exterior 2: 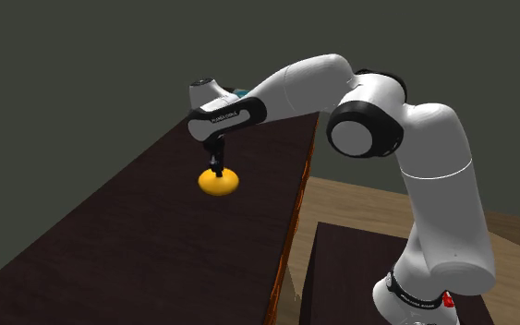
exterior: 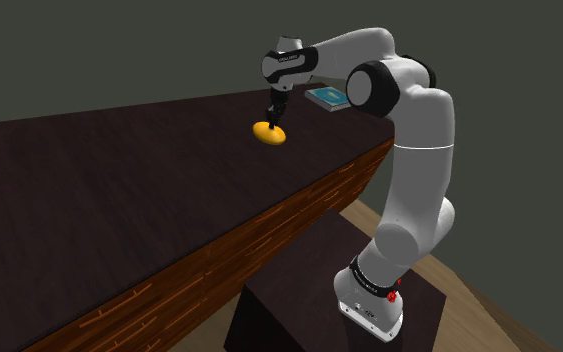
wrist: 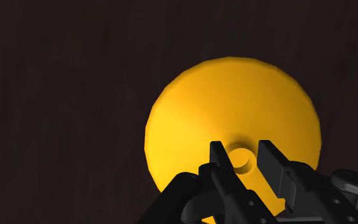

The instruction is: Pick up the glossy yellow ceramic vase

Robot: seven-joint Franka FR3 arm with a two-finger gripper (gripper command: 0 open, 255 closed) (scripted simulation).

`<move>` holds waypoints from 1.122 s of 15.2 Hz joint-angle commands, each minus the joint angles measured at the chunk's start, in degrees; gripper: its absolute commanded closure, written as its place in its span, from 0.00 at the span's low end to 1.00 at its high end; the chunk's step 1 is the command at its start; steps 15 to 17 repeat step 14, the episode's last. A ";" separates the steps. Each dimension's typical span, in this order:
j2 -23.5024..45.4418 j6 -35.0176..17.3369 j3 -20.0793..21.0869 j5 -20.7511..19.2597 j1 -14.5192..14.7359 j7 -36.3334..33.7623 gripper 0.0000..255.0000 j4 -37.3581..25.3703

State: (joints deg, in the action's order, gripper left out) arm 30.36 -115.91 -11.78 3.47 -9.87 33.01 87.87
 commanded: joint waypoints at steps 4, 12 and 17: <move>-1.42 3.06 -0.16 -0.28 0.07 -0.06 1.00 -1.66; -2.94 8.44 -0.36 -0.60 0.04 -0.10 1.00 -5.55; -2.97 8.55 -0.37 -0.60 0.04 -0.10 1.00 -5.63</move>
